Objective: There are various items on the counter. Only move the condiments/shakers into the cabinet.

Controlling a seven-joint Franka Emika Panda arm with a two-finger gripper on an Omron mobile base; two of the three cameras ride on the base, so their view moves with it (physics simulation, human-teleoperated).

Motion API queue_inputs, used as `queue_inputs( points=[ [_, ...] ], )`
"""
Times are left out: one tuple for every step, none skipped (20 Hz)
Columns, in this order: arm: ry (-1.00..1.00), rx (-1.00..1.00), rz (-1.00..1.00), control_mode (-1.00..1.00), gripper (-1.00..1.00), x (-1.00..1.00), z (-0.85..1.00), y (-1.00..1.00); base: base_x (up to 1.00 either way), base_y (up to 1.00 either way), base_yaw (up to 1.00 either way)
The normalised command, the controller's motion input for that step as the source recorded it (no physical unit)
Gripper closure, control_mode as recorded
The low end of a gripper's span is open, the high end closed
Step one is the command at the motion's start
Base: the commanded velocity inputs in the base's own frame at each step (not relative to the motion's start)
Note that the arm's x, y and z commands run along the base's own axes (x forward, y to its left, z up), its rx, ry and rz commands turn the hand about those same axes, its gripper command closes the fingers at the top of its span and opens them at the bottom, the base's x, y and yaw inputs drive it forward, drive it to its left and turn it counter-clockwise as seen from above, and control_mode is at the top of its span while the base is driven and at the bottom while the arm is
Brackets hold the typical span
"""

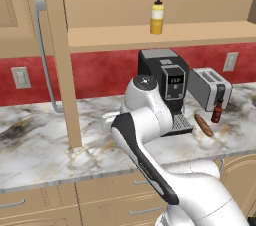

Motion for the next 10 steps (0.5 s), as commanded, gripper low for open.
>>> queue_inputs(
  points=[
    [0.08, 0.00, 0.03, -1.00, -1.00, 0.19, -0.79, 0.12, 0.00, 0.00, 0.00],
    [0.05, 0.00, 0.03, -1.00, -1.00, 0.21, -0.84, 0.01, 0.00, 0.00, 0.00],
    [0.04, 0.00, 0.02, -1.00, -1.00, 0.24, -0.76, 0.00, 0.00, 0.00, 0.00],
    [0.04, 0.01, 0.01, -1.00, -1.00, 0.31, -0.64, 0.00, 0.00, 0.00, 0.00],
    [0.06, 0.03, 0.00, -1.00, -1.00, 0.36, -0.54, 0.00, 0.00, 0.00, 0.00],
    [0.07, 0.00, 0.00, -1.00, -1.00, 0.41, -0.46, 0.00, 0.00, 0.00, 0.00],
    [0.09, 0.00, 0.00, -1.00, -1.00, 0.49, -0.44, 0.00, 0.00, 0.00, 0.00],
    [0.09, 0.00, 0.00, -1.00, -1.00, 0.50, -0.41, 0.00, 0.00, 0.00, 0.00],
    [0.07, -0.01, 0.00, -1.00, -1.00, 0.50, -0.37, 0.00, 0.00, 0.00, 0.00],
    [0.04, -0.02, 0.00, -1.00, -1.00, 0.48, -0.31, 0.00, 0.00, 0.00, 0.00]
  ],
)
